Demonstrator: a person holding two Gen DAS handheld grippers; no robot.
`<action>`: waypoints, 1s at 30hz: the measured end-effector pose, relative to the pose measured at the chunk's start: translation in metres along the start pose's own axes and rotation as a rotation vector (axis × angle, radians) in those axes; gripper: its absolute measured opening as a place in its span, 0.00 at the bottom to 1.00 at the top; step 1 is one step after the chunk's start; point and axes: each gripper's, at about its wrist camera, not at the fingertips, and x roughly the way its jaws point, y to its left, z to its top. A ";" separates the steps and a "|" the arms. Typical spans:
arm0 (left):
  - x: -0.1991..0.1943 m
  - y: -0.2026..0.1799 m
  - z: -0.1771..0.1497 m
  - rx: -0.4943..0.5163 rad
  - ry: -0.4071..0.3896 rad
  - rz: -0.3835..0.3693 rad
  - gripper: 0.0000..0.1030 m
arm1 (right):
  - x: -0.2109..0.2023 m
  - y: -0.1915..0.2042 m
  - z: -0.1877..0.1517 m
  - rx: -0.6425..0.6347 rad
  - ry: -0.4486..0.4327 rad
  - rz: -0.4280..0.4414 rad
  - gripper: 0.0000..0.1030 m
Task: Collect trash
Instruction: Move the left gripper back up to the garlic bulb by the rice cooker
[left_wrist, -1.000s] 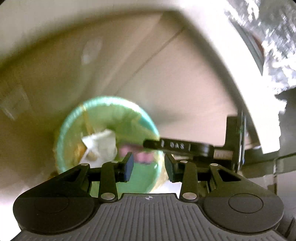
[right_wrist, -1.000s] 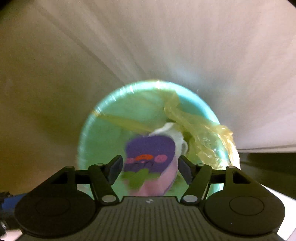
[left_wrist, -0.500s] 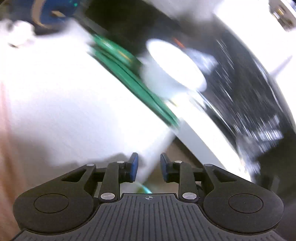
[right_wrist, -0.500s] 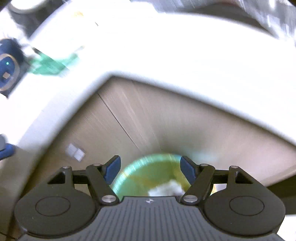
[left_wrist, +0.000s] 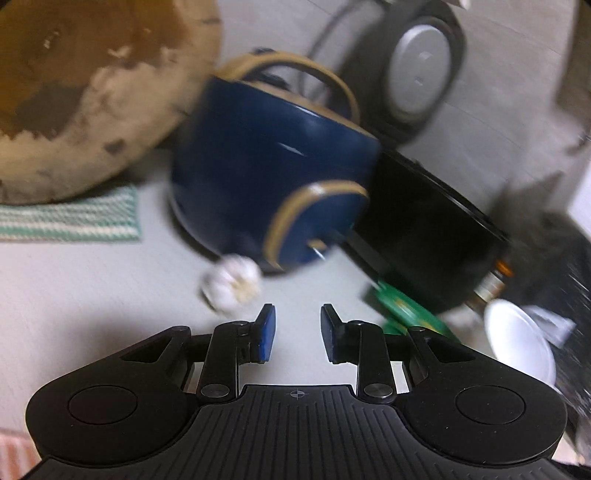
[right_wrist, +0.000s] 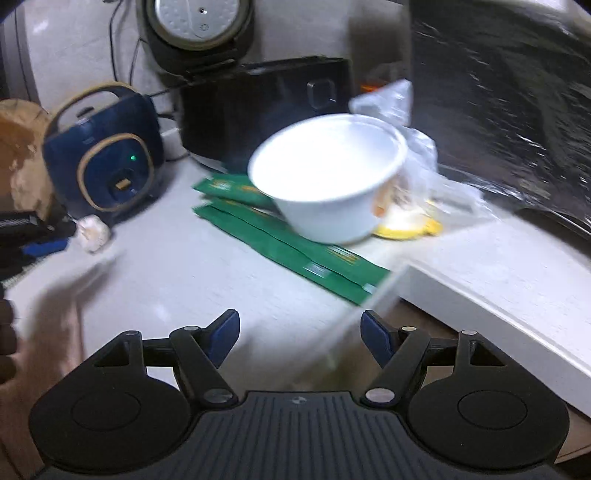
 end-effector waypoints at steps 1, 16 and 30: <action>0.004 0.002 0.003 0.005 -0.023 0.012 0.29 | 0.001 0.003 0.003 0.000 -0.004 0.011 0.71; 0.056 0.008 0.020 0.201 -0.010 0.079 0.34 | 0.037 -0.003 0.007 -0.072 0.075 0.110 0.71; 0.078 0.015 0.027 0.194 0.075 0.148 0.41 | 0.044 -0.024 0.006 -0.085 0.091 0.109 0.71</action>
